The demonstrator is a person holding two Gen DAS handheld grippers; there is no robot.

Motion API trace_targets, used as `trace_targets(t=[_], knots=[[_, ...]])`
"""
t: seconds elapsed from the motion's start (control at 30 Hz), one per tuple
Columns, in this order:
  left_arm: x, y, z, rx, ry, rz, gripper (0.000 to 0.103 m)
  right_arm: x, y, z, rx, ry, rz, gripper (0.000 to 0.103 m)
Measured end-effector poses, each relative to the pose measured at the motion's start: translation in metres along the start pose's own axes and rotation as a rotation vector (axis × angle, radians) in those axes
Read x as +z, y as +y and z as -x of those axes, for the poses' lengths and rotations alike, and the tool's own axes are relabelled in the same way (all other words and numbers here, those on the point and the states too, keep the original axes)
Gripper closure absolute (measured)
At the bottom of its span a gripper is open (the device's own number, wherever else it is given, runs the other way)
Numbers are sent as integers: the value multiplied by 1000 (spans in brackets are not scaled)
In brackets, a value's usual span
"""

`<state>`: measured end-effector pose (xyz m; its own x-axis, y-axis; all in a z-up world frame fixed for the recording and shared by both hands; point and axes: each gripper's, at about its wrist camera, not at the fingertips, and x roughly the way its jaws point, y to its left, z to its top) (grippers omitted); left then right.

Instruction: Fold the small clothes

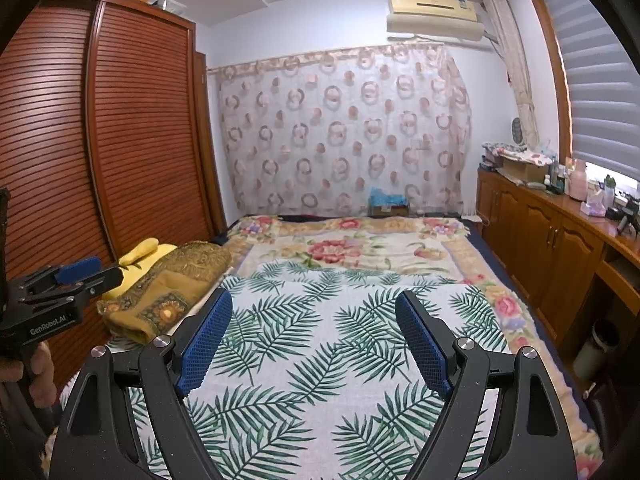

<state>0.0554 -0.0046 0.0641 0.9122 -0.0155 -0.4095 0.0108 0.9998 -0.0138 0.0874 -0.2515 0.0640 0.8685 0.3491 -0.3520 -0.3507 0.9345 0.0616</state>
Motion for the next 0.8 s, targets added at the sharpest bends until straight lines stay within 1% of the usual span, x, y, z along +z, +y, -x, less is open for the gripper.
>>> trace_targets(t=[0.8], knots=[[-1,5,0,6,-3,1,49,0,-3,1,1,1,0,17]])
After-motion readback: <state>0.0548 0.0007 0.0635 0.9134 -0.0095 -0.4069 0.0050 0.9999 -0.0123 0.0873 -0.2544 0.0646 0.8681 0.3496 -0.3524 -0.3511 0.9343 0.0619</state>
